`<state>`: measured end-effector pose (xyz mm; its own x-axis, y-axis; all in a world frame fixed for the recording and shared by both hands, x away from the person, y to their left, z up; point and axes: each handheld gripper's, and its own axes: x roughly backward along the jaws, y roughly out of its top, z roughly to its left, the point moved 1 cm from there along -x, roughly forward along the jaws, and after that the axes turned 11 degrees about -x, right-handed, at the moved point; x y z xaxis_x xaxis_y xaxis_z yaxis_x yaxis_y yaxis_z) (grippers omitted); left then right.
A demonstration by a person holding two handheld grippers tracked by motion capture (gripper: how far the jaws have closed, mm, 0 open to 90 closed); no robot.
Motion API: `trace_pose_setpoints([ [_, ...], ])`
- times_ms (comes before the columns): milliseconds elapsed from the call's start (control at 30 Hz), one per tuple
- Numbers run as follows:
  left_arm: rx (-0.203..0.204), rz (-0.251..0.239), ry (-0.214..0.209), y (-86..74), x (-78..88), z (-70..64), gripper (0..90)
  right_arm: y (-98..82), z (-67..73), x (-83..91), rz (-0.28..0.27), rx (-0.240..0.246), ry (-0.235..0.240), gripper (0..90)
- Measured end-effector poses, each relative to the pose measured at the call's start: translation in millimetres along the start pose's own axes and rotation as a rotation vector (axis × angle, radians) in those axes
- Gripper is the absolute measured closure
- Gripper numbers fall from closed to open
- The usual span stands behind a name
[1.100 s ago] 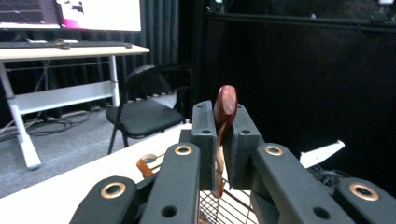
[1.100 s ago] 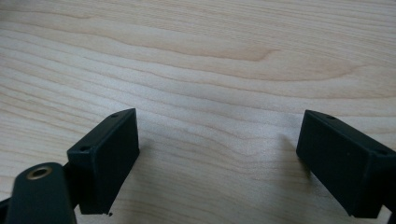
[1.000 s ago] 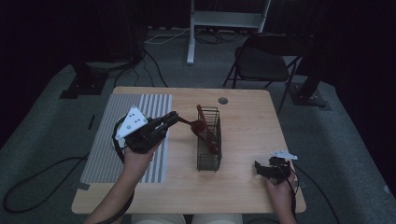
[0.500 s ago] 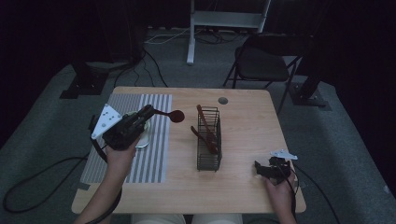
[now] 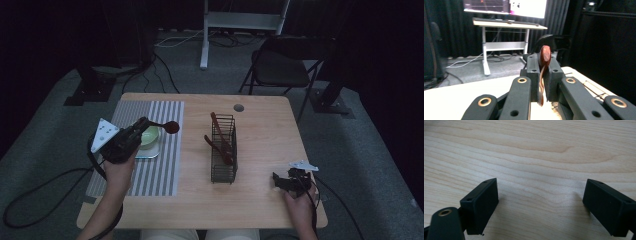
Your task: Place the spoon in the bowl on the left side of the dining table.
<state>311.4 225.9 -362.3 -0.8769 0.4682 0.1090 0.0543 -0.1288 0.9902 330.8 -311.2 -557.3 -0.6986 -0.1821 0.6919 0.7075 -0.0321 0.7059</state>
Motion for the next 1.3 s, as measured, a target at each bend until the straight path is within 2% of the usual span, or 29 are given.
trace_pose_setpoints([
  [200,0.02,0.034,0.055,-19.3,5.0,16.9,83.8,0.0,-0.1,0.0,0.0,0.001,0.0,12.4],
  [333,0.053,0.052,0.084,-34.6,9.9,29.6,83.8,0.0,-0.1,0.0,0.0,0.001,0.0,12.4],
  [467,0.103,0.065,0.127,-51.1,13.6,42.0,83.8,0.0,-0.1,0.0,0.0,0.001,0.0,12.4],
  [533,0.112,0.078,0.143,-58.2,14.4,47.1,83.8,0.0,-0.1,0.0,0.0,0.001,-0.001,12.4],
  [600,0.092,0.09,0.169,-64.1,15.2,50.5,83.8,0.0,-0.1,0.0,0.0,0.001,-0.001,12.4],
  [633,0.092,0.09,0.169,-64.1,15.2,50.5,83.8,0.0,-0.1,0.0,0.0,0.001,0.0,12.4],
  [700,0.108,0.101,0.182,-71.8,15.8,55.9,83.7,0.0,-0.1,0.0,0.0,0.002,0.0,12.4],
  [767,0.102,0.113,0.208,-77.0,15.8,58.4,83.7,0.0,-0.1,0.0,0.0,0.001,-0.001,12.4],
  [967,0.125,0.14,0.222,-88.6,11.9,61.4,83.7,0.0,-0.1,0.0,0.0,0.002,-0.001,12.4],
  [1033,0.145,0.157,0.229,-94.6,7.5,61.2,83.6,0.0,-0.1,0.0,0.0,0.002,-0.001,12.4],
  [1133,0.144,0.194,0.255,-100.2,3.1,61.7,83.6,0.0,-0.1,0.0,0.0,0.001,0.0,12.4],
  [1300,0.155,0.232,0.267,-108.5,-0.3,64.3,83.4,-0.1,-0.1,0.0,0.0,0.001,0.0,12.4],
])
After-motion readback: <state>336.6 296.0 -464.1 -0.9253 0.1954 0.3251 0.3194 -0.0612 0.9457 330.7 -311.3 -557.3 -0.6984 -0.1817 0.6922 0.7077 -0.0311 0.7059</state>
